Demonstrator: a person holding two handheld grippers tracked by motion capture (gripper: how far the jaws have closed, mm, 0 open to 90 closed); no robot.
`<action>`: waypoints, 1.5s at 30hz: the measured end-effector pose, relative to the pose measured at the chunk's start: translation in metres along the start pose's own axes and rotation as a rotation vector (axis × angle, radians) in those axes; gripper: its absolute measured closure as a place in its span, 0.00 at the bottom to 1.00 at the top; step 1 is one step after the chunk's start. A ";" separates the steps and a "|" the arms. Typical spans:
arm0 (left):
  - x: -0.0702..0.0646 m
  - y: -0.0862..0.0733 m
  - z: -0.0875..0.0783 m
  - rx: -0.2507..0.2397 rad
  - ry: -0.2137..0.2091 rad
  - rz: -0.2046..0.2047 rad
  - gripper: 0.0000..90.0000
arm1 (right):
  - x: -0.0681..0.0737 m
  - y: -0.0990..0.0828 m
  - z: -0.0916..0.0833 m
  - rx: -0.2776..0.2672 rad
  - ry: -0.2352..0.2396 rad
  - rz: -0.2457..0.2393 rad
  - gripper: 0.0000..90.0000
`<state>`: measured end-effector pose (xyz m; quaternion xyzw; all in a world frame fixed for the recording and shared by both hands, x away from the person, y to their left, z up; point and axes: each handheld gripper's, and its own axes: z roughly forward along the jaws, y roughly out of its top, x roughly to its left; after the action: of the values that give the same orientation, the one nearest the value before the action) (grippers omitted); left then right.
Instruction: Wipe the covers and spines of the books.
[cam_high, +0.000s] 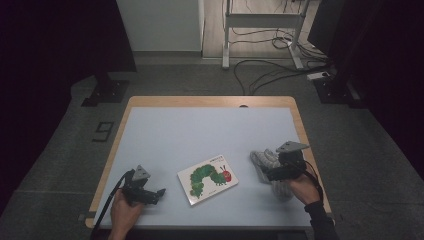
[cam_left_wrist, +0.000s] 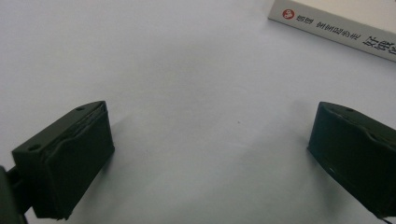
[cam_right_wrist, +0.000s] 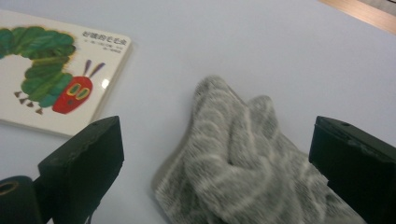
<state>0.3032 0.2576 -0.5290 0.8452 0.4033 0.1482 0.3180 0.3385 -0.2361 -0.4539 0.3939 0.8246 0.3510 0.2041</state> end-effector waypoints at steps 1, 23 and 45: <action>0.000 0.000 0.000 0.000 0.000 0.000 0.00 | 0.002 0.002 0.001 -0.001 0.005 -0.004 0.03; -0.025 0.014 0.009 -0.004 -0.101 0.158 0.00 | 0.045 0.020 0.034 0.016 0.119 -0.084 0.04; -0.051 0.033 0.029 0.006 -0.224 0.261 0.00 | 0.078 0.014 0.081 0.084 0.221 -0.121 0.05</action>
<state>0.3054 0.1901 -0.5284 0.9026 0.2525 0.0921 0.3363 0.3482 -0.1337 -0.5025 0.3106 0.8783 0.3444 0.1164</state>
